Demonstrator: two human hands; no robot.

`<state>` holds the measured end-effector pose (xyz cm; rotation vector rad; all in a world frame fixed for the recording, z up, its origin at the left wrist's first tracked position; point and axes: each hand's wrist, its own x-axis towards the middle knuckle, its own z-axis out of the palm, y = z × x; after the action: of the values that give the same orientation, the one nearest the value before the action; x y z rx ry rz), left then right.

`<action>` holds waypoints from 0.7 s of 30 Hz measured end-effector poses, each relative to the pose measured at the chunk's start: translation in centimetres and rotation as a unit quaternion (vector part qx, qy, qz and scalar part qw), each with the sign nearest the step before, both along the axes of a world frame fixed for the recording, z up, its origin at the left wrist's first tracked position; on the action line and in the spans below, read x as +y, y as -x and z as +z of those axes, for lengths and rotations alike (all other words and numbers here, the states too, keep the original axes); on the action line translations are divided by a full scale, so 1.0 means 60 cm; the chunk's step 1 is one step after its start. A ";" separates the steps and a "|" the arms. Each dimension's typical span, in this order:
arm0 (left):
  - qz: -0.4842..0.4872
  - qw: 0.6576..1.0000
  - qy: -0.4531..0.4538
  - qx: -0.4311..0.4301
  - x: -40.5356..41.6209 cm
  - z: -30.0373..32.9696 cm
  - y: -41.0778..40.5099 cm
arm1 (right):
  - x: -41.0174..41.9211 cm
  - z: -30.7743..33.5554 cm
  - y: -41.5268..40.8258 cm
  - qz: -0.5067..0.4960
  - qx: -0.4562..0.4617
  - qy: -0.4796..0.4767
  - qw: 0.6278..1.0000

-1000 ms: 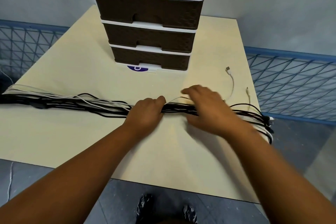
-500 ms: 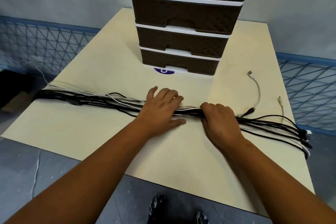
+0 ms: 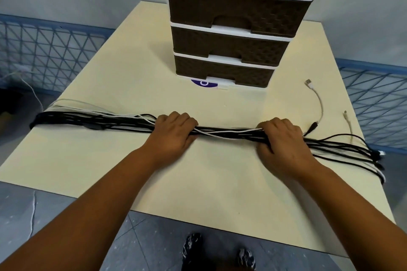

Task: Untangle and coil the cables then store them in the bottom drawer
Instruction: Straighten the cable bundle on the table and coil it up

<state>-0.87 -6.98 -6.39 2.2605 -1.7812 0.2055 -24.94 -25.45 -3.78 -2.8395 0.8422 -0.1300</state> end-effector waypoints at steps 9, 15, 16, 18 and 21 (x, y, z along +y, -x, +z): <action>-0.020 1.000 -0.012 0.013 -0.005 -0.004 -0.005 | 0.118 0.034 -0.134 0.152 -0.042 0.092 0.983; -0.021 0.999 -0.024 0.001 -0.005 0.000 -0.007 | 0.056 0.036 -0.113 0.117 0.018 0.092 0.989; -0.023 0.999 -0.023 -0.001 -0.004 0.001 -0.007 | 0.044 0.042 -0.098 0.122 0.037 0.096 0.987; -0.026 0.999 -0.019 -0.001 -0.004 0.001 -0.007 | 0.014 0.049 -0.060 0.115 0.060 0.099 0.987; -0.028 0.999 -0.015 0.003 -0.004 0.000 -0.006 | -0.031 0.051 0.007 0.058 0.074 0.064 0.994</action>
<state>-0.49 -7.24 -6.38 2.2249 -1.8547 0.1630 -25.37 -27.34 -0.71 -3.0416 0.7183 0.0429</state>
